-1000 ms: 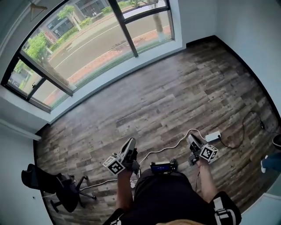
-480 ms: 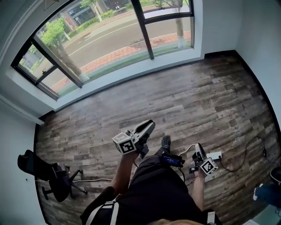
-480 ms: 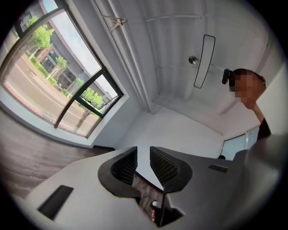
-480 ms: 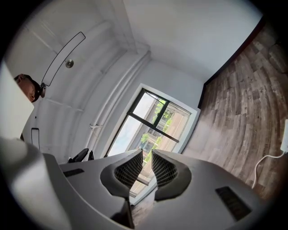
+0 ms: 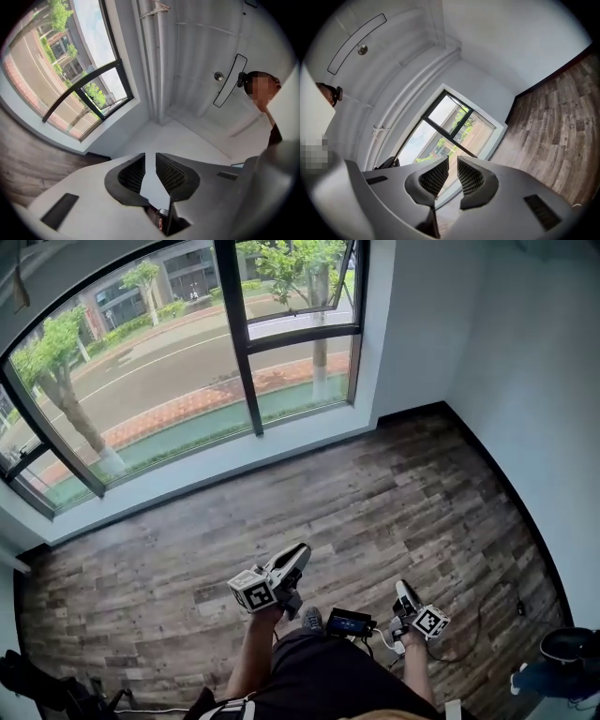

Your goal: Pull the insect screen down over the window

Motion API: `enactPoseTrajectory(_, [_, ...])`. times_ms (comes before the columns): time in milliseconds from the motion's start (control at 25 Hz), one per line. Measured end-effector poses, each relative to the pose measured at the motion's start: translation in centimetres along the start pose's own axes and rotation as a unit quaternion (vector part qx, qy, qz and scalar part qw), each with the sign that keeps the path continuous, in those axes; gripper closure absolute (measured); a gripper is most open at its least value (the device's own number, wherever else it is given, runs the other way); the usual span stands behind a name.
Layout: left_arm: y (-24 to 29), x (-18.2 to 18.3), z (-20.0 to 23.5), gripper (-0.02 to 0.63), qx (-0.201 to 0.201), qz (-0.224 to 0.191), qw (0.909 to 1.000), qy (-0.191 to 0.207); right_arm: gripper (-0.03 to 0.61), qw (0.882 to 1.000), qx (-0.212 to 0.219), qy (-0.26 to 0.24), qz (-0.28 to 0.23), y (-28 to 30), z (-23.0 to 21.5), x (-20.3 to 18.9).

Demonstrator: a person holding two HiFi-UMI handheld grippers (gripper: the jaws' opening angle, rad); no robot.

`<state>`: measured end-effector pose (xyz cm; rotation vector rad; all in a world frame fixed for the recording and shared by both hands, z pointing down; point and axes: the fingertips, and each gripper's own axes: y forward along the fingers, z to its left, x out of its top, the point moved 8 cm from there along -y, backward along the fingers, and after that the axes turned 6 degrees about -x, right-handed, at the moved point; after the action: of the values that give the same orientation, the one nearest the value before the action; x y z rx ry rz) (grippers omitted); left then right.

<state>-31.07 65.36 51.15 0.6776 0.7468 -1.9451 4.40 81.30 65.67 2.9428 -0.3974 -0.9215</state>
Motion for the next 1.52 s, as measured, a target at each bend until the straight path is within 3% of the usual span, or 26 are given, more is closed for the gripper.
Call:
enactPoseTrajectory(200, [5.8,5.1,6.1,0.537,0.008,0.010,0.9999,0.000,0.534,0.998,-0.042,-0.034,0.006,8.1,-1.4,4.7])
enactPoseTrajectory(400, [9.5,6.4,11.1,0.578,0.048,-0.006,0.9987,-0.017,0.534,0.998,-0.066,-0.006,0.025,13.8,-5.9,6.1])
enactPoseTrajectory(480, [11.0,7.4,12.3,0.578,0.065,-0.023,0.9973,-0.024,0.534,0.998,-0.057,-0.002,0.031,16.2,-7.8,7.1])
enactPoseTrajectory(560, [13.8,9.5,13.4,0.577,0.069,-0.042,0.9967,-0.004,0.534,0.999,-0.036,-0.003,0.033,20.1,-9.7,9.5])
enactPoseTrajectory(640, [18.2,12.5,15.3,0.577,0.068,-0.065,0.9951,0.030,0.534,0.999,-0.007,0.000,0.034,25.9,-10.9,13.6])
enactPoseTrajectory(760, [24.8,14.9,17.4,0.577,0.075,-0.074,0.9932,0.050,0.534,0.998,0.024,0.001,0.055,32.5,-11.6,19.8])
enactPoseTrajectory(920, [30.0,16.0,18.3,0.584,0.085,-0.074,0.9897,0.088,0.534,0.990,0.062,-0.063,0.107,38.2,-12.5,26.0])
enactPoseTrajectory(960, [30.8,16.0,19.1,0.609,0.086,-0.078,0.9900,0.081,0.534,0.988,0.064,-0.077,0.116,39.7,-12.9,27.5])
enactPoseTrajectory(1200, [34.8,16.4,26.0,0.607,0.127,-0.120,0.9844,0.016,0.534,0.986,0.067,-0.086,0.127,45.9,-15.4,32.3])
enactPoseTrajectory(1400, [39.4,20.1,33.1,0.607,0.141,-0.131,0.9813,0.004,0.534,0.981,0.058,-0.109,0.153,52.0,-15.8,33.6])
enactPoseTrajectory(1520, [43.5,23.2,38.2,0.607,0.138,-0.121,0.9829,0.019,0.534,0.976,0.044,-0.140,0.158,57.6,-16.6,36.2])
